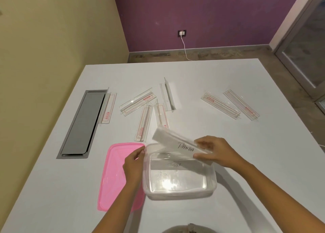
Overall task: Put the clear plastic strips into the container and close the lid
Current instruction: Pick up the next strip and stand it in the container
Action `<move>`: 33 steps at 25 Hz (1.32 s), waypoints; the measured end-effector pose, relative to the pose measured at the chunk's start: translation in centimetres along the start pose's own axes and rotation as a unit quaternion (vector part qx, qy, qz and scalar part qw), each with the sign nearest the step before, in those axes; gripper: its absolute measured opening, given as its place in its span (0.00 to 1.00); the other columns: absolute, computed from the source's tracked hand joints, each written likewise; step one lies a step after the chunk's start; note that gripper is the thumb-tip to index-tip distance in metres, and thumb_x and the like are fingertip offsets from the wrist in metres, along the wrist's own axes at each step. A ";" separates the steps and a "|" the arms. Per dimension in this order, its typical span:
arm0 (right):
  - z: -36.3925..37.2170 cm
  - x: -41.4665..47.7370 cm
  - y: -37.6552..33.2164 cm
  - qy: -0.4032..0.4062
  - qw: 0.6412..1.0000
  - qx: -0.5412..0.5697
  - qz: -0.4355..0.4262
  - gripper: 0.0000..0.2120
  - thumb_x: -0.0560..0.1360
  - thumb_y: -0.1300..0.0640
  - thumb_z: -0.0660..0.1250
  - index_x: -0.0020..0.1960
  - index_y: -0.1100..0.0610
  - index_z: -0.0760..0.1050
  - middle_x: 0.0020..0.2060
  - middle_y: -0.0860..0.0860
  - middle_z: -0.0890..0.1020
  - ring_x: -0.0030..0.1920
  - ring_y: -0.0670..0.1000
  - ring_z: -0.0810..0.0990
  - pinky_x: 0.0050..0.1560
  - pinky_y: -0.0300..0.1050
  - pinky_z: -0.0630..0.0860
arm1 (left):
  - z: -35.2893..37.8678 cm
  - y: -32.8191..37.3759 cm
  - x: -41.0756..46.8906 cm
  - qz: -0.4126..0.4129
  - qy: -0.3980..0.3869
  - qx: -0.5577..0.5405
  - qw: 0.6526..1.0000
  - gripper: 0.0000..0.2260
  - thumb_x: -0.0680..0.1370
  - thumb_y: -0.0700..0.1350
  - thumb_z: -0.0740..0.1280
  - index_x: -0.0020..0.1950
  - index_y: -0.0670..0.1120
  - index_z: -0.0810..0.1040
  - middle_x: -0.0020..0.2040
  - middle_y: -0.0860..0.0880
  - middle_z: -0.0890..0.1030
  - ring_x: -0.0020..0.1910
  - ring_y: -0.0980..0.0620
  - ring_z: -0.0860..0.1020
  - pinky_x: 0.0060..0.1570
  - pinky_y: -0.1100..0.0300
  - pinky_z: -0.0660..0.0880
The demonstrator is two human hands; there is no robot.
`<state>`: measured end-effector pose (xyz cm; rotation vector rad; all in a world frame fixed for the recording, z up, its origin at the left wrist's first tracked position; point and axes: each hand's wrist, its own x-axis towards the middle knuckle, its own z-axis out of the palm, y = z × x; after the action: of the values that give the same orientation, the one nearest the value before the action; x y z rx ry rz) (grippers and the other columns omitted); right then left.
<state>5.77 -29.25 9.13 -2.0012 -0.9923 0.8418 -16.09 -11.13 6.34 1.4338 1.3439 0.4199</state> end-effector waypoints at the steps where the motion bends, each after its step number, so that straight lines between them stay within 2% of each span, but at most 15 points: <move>1: 0.3 0.0 0.0 -0.017 0.999 -0.039 -0.013 0.24 0.62 0.45 0.78 0.55 0.51 0.79 0.48 0.47 0.82 0.49 0.43 0.80 0.52 0.33 0.75 | -0.1 -0.1 0.2 -0.002 -0.012 0.005 1.000 0.12 0.78 0.47 0.64 0.60 0.50 0.80 0.56 0.52 0.82 0.54 0.52 0.77 0.61 0.55 0.71; 3: 0.9 0.1 0.1 -0.046 0.993 -0.108 -0.030 0.24 0.63 0.43 0.77 0.55 0.52 0.78 0.47 0.48 0.81 0.48 0.46 0.78 0.52 0.38 0.75 | -0.4 -0.4 0.8 -0.001 -0.032 0.011 0.999 0.12 0.78 0.48 0.65 0.60 0.51 0.79 0.57 0.51 0.82 0.57 0.49 0.78 0.64 0.49 0.72; 6: 1.4 0.9 0.0 -0.070 0.979 -0.184 -0.047 0.22 0.65 0.43 0.75 0.54 0.54 0.77 0.46 0.50 0.79 0.48 0.49 0.77 0.53 0.47 0.74 | -0.7 -0.7 1.2 0.010 -0.045 0.001 0.999 0.11 0.77 0.47 0.66 0.58 0.52 0.80 0.56 0.50 0.83 0.57 0.47 0.79 0.62 0.45 0.74; 11: 2.9 2.5 -0.5 -0.132 0.957 -0.256 -0.039 0.27 0.69 0.46 0.72 0.65 0.55 0.71 0.57 0.51 0.75 0.57 0.51 0.72 0.57 0.42 0.68 | -0.8 -0.7 1.3 0.019 -0.046 -0.011 0.999 0.10 0.77 0.45 0.66 0.56 0.51 0.81 0.54 0.50 0.84 0.56 0.47 0.80 0.60 0.44 0.75; 14: 3.9 2.7 0.0 -0.156 0.942 -0.298 -0.023 0.28 0.70 0.49 0.71 0.67 0.56 0.69 0.59 0.53 0.74 0.60 0.53 0.71 0.59 0.45 0.68 | -0.7 -0.7 1.2 0.025 -0.037 -0.007 0.999 0.10 0.76 0.46 0.67 0.57 0.50 0.81 0.53 0.50 0.83 0.55 0.47 0.80 0.61 0.44 0.75; 18: 5.1 2.6 0.5 -0.132 0.938 -0.320 0.011 0.27 0.70 0.54 0.72 0.66 0.60 0.69 0.59 0.55 0.73 0.57 0.57 0.74 0.55 0.47 0.71 | -0.7 -1.1 1.5 0.022 -0.040 -0.002 0.999 0.11 0.76 0.45 0.67 0.57 0.50 0.81 0.53 0.50 0.83 0.55 0.47 0.80 0.61 0.43 0.75; 21: 6.3 2.5 0.8 -0.119 0.919 -0.375 -0.018 0.18 0.72 0.60 0.69 0.59 0.63 0.72 0.55 0.57 0.75 0.48 0.60 0.78 0.43 0.49 0.73 | -0.7 -1.1 1.5 0.023 -0.035 0.005 0.999 0.11 0.77 0.45 0.67 0.58 0.49 0.81 0.53 0.50 0.83 0.55 0.46 0.79 0.61 0.43 0.74; 23: 7.1 2.4 0.9 -0.102 0.913 -0.395 -0.030 0.12 0.72 0.64 0.65 0.55 0.64 0.72 0.52 0.59 0.75 0.45 0.61 0.78 0.37 0.48 0.69 | -0.6 -1.0 1.6 0.024 -0.035 0.008 0.999 0.11 0.77 0.45 0.67 0.58 0.49 0.81 0.51 0.52 0.83 0.55 0.46 0.79 0.61 0.43 0.74; 26: 7.7 2.2 1.2 -0.066 0.910 -0.409 -0.033 0.11 0.72 0.67 0.62 0.54 0.64 0.72 0.50 0.59 0.75 0.46 0.61 0.77 0.35 0.49 0.68 | -0.8 -1.1 1.6 0.026 -0.042 0.006 0.999 0.10 0.76 0.45 0.67 0.56 0.51 0.81 0.47 0.55 0.82 0.54 0.48 0.80 0.60 0.44 0.75; 28: 7.9 2.0 1.5 -0.047 0.911 -0.409 -0.027 0.11 0.72 0.66 0.62 0.54 0.63 0.72 0.50 0.59 0.75 0.46 0.61 0.76 0.36 0.49 0.69 | -0.9 -1.4 1.9 0.027 -0.047 0.013 0.998 0.10 0.76 0.45 0.67 0.56 0.51 0.81 0.47 0.54 0.83 0.54 0.48 0.80 0.60 0.44 0.76; 31: 7.7 1.3 1.0 0.006 0.929 -0.365 -0.063 0.14 0.71 0.62 0.68 0.56 0.62 0.74 0.49 0.58 0.77 0.48 0.60 0.77 0.36 0.49 0.74 | -1.1 -1.2 2.3 0.024 -0.056 0.031 0.998 0.10 0.76 0.43 0.66 0.56 0.50 0.82 0.48 0.51 0.83 0.53 0.47 0.80 0.59 0.45 0.76; 33: 7.3 0.9 0.2 0.086 0.932 -0.335 -0.113 0.14 0.69 0.61 0.71 0.54 0.60 0.76 0.47 0.56 0.79 0.47 0.57 0.78 0.36 0.48 0.77 | -1.1 -0.8 2.4 0.044 -0.052 0.070 0.995 0.10 0.77 0.43 0.66 0.56 0.49 0.82 0.48 0.50 0.84 0.50 0.50 0.81 0.60 0.51 0.76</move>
<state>0.50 -26.19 5.02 -2.3931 -1.5095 0.1946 -16.63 -8.68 5.13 1.6140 1.2487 0.3083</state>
